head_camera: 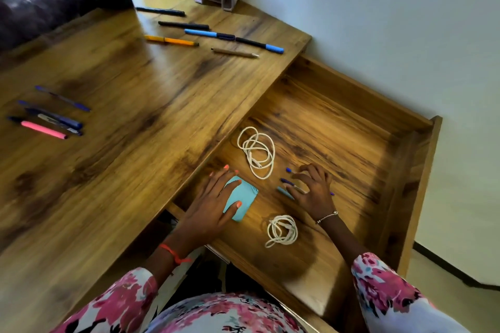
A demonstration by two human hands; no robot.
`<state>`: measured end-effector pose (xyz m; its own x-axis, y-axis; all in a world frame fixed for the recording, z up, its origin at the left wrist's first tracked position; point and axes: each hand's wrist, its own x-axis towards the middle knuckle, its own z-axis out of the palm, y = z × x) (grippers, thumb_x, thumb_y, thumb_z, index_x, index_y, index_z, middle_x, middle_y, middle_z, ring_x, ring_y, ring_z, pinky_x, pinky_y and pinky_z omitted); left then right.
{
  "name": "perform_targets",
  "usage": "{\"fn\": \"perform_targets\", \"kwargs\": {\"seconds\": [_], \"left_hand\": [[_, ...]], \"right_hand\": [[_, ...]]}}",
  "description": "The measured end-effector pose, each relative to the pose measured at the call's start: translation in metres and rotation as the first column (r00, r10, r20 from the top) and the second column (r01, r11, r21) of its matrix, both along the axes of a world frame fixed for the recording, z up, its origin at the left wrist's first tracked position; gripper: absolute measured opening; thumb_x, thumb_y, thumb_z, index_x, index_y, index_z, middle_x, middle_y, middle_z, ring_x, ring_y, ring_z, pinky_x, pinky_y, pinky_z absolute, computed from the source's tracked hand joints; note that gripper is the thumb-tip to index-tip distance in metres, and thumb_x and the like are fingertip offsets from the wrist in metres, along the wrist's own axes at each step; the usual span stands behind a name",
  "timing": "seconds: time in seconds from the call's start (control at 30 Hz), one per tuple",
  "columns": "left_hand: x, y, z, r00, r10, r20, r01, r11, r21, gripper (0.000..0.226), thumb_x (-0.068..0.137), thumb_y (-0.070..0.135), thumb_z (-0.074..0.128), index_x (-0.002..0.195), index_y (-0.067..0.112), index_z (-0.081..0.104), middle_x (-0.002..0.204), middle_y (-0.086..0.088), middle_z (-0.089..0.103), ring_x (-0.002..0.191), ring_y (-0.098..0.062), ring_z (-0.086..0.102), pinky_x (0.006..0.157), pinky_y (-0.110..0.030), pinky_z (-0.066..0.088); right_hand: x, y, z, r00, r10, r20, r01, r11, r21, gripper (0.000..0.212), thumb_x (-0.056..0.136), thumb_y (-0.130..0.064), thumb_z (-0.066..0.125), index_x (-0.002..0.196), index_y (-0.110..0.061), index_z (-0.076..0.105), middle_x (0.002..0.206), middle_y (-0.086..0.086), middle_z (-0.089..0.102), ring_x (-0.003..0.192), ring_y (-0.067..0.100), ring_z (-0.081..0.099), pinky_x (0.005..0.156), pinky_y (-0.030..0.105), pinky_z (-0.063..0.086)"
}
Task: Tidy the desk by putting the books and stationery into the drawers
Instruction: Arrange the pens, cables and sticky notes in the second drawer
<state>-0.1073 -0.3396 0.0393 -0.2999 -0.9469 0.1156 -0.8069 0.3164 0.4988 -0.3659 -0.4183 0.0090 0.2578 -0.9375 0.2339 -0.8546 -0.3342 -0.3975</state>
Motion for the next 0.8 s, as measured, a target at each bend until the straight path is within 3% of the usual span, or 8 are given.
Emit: {"fn": "perform_targets", "kwargs": {"seconds": [0.1,0.2,0.33,0.5,0.6,0.7,0.8], "left_hand": [[0.033,-0.002,0.018,0.997,0.073,-0.019,-0.075,0.99,-0.119,0.046,0.095,0.04,0.031,0.129,0.012,0.045,0.141,-0.007,0.039,0.139,-0.016,0.017,0.112,-0.037,0.014],[0.077,-0.003,0.031,0.973,0.229,-0.013,-0.228,0.961,-0.157,0.048,0.093,0.039,0.034,0.124,0.006,0.049,0.138,-0.013,0.044,0.135,-0.023,0.024,0.108,-0.042,0.021],[0.15,0.014,0.029,0.893,0.449,0.045,-0.441,0.89,-0.119,0.053,0.093,0.042,0.033,0.123,0.003,0.05,0.135,-0.019,0.046,0.131,-0.031,0.033,0.108,-0.044,0.026],[0.233,0.045,0.029,0.738,0.671,0.073,-0.666,0.742,-0.079,0.056,0.087,0.042,0.037,0.121,0.0,0.05,0.129,-0.025,0.049,0.125,-0.041,0.04,0.102,-0.053,0.034],[0.266,0.058,0.031,0.668,0.741,0.07,-0.74,0.671,-0.051,0.069,0.083,0.051,0.032,0.128,0.001,0.045,0.138,-0.022,0.041,0.131,-0.04,0.032,0.106,-0.056,0.028],[0.282,0.064,0.028,0.608,0.79,0.081,-0.793,0.608,0.026,0.089,0.074,0.063,0.02,0.14,0.004,0.033,0.149,-0.015,0.027,0.141,-0.03,0.016,0.112,-0.053,0.011],[0.292,0.068,0.02,0.604,0.788,0.124,-0.793,0.609,-0.004,0.09,0.074,0.068,0.016,0.142,0.011,0.03,0.153,-0.006,0.023,0.143,-0.021,0.012,0.113,-0.048,0.004]], "right_hand": [[0.041,-0.029,0.016,0.991,0.105,0.078,-0.097,0.99,-0.107,0.033,0.077,-0.042,0.057,0.081,-0.011,0.069,0.094,0.012,0.066,0.099,0.021,0.053,0.085,0.035,0.036],[0.101,-0.053,0.038,0.95,0.247,0.191,-0.217,0.962,-0.163,0.029,0.079,-0.033,0.06,0.082,-0.006,0.069,0.094,0.017,0.066,0.091,0.03,0.063,0.08,0.04,0.049],[0.198,-0.068,0.068,0.859,0.451,0.243,-0.405,0.888,-0.216,0.023,0.079,-0.023,0.056,0.081,-0.004,0.068,0.087,0.017,0.063,0.089,0.018,0.053,0.077,0.035,0.045],[0.31,-0.058,0.093,0.748,0.619,0.239,-0.617,0.781,-0.092,0.029,0.081,-0.024,0.052,0.081,-0.001,0.068,0.085,0.018,0.063,0.081,0.032,0.063,0.077,0.033,0.047],[0.365,-0.051,0.101,0.729,0.658,0.189,-0.668,0.744,-0.014,0.02,0.08,-0.017,0.06,0.09,-0.001,0.068,0.095,0.019,0.062,0.09,0.033,0.062,0.081,0.031,0.044],[0.411,-0.047,0.107,0.769,0.636,0.066,-0.639,0.758,0.135,0.041,0.083,-0.025,0.062,0.118,-0.004,0.056,0.122,0.018,0.053,0.114,0.032,0.051,0.093,0.037,0.043],[0.449,-0.046,0.108,0.809,0.586,-0.032,-0.563,0.791,0.24,0.077,0.077,-0.042,0.066,0.139,-0.013,0.032,0.135,0.016,0.041,0.125,0.033,0.038,0.098,0.043,0.038]]}}
